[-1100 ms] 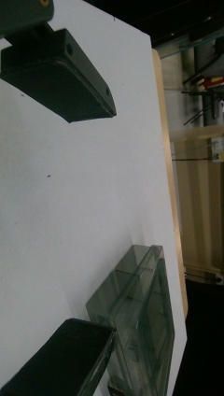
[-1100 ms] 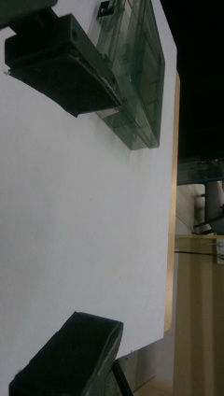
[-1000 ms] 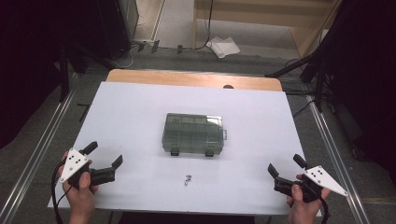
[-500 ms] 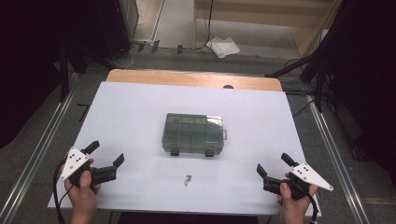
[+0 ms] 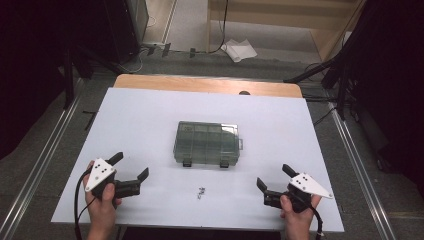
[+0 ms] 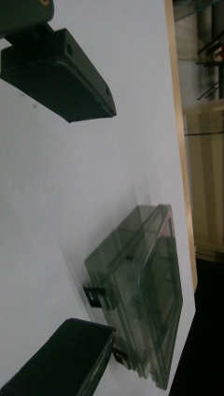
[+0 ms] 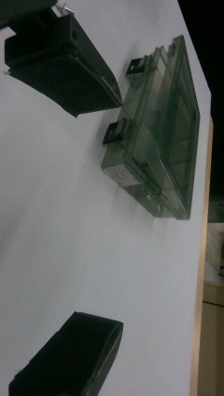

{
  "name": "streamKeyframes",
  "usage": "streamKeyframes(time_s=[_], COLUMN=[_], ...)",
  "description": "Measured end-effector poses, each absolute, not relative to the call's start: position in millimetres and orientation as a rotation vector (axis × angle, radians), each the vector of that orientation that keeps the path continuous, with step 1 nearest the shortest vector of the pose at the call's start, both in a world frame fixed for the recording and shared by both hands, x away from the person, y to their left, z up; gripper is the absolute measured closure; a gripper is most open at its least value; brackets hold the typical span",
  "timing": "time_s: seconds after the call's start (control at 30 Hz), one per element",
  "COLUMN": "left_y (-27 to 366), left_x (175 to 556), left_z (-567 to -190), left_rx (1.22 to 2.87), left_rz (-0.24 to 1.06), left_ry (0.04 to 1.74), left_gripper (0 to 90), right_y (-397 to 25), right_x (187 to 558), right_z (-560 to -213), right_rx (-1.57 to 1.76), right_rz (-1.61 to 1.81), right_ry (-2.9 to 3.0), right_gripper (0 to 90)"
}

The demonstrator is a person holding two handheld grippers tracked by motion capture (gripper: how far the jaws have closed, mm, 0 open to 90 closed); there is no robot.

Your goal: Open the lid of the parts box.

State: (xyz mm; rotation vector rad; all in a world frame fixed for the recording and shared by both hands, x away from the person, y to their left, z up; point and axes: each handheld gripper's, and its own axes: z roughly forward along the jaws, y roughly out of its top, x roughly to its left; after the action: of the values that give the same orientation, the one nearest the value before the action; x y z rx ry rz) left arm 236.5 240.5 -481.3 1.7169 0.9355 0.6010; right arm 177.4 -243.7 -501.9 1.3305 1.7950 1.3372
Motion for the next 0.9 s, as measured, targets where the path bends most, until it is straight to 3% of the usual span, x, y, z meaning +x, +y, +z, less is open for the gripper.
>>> streamKeyframes(time_s=[0.5, 0.57, 0.67, 0.73, 0.83, 0.87, 0.9], left_y=[176, 169, 163, 160, 159, 159, 159], left_x=[232, 234, 238, 240, 243, 243, 244], left_z=[-490, -491, -490, -490, -492, -493, -493], left_rx=[1.815, 1.838, 1.838, 1.831, 1.838, 1.842, 1.845], left_rz=[0.461, 0.442, 0.41, 0.433, 0.424, 0.429, 0.434], left_ry=[0.887, 0.892, 0.9, 0.936, 0.949, 0.951, 0.959], left_gripper=[0.0, 0.0, 2.3, 16.0, 27.9, 27.9, 36.8], right_y=[-211, -205, -192, -188, -180, -180, -177], right_x=[179, 181, 185, 187, 193, 193, 196], right_z=[-499, -499, -497, -497, -499, -499, -501], right_rx=[1.321, 1.303, 1.29, 1.28, 1.297, 1.297, 1.315], right_rz=[1.38, 1.406, 1.412, 1.408, 1.397, 1.397, 1.376], right_ry=[1.867, 1.889, 1.915, 1.93, 1.954, 1.954, 1.966], right_gripper=[0.7, 5.5, 20.6, 23.8, 35.9, 35.9, 48.4])
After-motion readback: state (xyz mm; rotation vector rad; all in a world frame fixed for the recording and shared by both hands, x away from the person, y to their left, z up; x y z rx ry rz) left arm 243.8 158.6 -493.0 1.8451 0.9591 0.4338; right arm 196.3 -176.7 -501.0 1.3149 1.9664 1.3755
